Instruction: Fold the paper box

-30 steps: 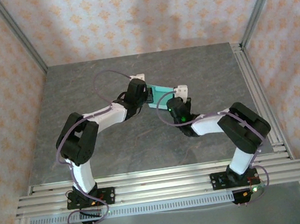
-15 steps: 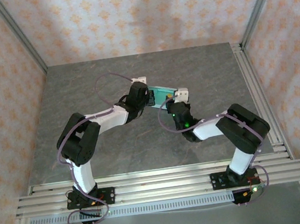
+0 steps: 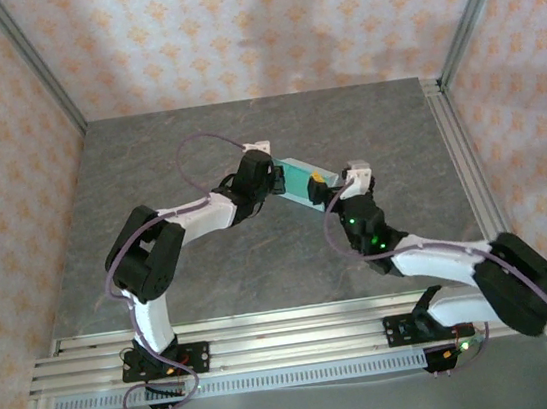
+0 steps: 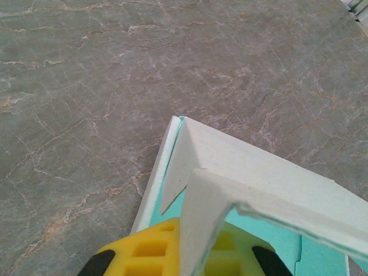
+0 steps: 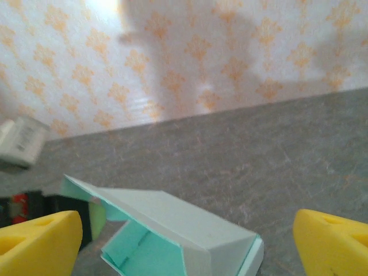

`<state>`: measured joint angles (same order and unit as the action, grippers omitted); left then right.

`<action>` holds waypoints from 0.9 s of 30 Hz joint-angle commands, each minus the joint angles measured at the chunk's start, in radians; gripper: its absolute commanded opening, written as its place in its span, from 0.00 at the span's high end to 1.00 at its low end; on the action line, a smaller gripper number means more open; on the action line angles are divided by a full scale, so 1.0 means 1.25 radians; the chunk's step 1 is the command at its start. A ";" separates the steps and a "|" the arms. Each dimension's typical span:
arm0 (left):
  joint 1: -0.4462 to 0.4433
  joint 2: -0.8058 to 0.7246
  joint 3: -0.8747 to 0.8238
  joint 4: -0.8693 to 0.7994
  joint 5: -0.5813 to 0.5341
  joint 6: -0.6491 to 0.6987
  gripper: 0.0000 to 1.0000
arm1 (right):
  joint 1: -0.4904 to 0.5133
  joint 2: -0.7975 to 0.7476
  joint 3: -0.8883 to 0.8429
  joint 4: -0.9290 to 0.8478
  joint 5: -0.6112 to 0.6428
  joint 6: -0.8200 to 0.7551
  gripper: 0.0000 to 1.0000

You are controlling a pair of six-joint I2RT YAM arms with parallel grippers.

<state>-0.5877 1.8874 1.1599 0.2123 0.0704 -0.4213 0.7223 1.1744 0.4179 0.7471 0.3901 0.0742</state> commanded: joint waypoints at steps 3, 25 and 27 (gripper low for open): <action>-0.009 0.011 0.020 -0.012 0.002 0.009 1.00 | 0.001 -0.149 0.049 -0.237 -0.015 -0.010 0.05; -0.015 -0.114 -0.125 0.029 -0.001 -0.001 0.43 | -0.189 0.249 0.488 -0.733 -0.238 0.207 0.07; -0.018 -0.160 -0.173 0.043 -0.012 -0.001 0.37 | -0.194 0.275 0.495 -0.734 -0.243 0.206 0.07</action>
<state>-0.5964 1.7771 0.9974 0.2283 0.0948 -0.4232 0.4896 1.4883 0.9989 -0.1352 0.1043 0.3073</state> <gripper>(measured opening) 0.605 0.930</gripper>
